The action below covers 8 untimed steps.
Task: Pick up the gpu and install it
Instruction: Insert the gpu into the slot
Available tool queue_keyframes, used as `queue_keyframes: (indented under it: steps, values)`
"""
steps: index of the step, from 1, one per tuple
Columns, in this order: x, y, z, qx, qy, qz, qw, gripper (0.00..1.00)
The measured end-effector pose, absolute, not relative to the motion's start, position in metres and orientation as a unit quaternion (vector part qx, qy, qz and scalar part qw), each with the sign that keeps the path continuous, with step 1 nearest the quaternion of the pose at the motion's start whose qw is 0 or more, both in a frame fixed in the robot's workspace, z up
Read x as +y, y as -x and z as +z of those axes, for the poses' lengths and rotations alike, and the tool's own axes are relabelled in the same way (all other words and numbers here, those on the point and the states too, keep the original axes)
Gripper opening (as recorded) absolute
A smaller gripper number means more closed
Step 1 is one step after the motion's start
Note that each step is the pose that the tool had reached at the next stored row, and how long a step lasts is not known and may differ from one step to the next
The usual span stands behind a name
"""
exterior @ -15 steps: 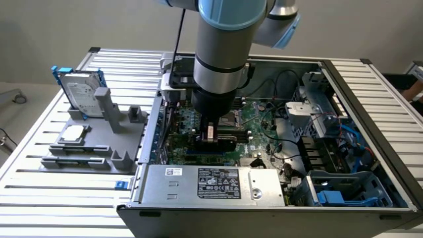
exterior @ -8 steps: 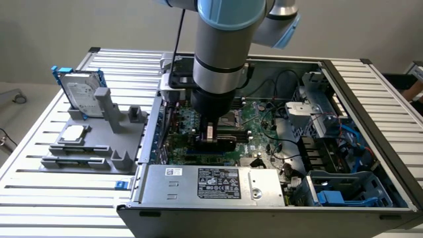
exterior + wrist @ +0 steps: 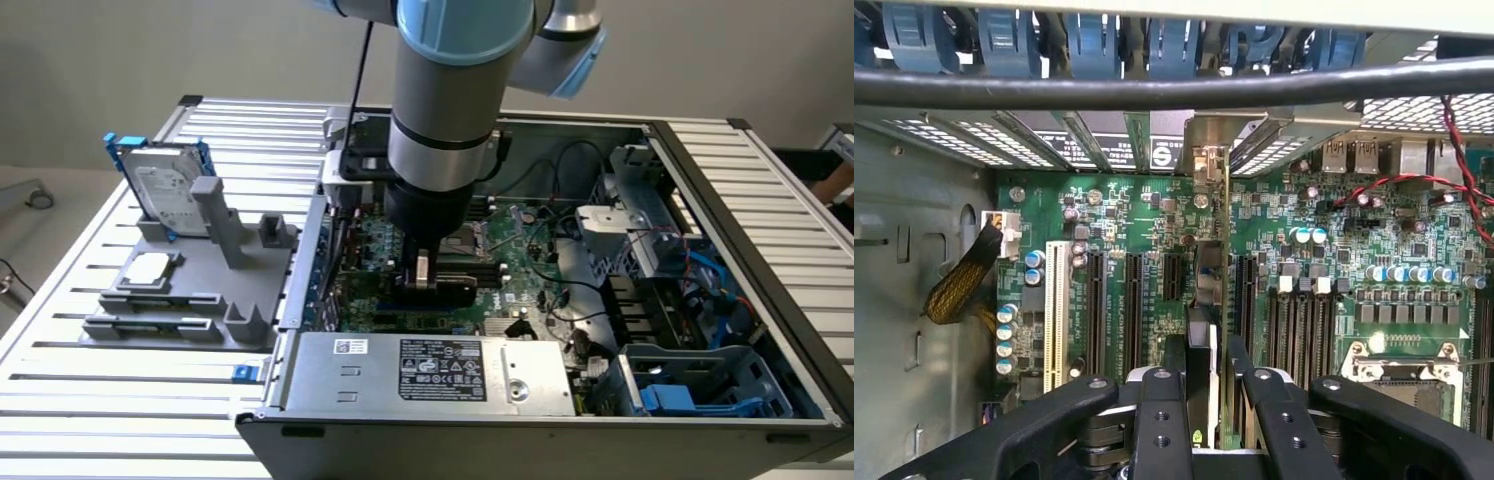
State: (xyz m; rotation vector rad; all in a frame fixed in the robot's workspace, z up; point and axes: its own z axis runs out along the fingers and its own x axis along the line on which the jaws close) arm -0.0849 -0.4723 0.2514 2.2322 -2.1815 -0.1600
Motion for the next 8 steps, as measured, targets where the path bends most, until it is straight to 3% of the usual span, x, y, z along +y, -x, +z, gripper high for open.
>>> queue_keyframes:
  steps: [8]
  values:
    - [-0.4722, 0.0848, 0.251, -0.698, -0.714, -0.051, 0.008, 0.27]
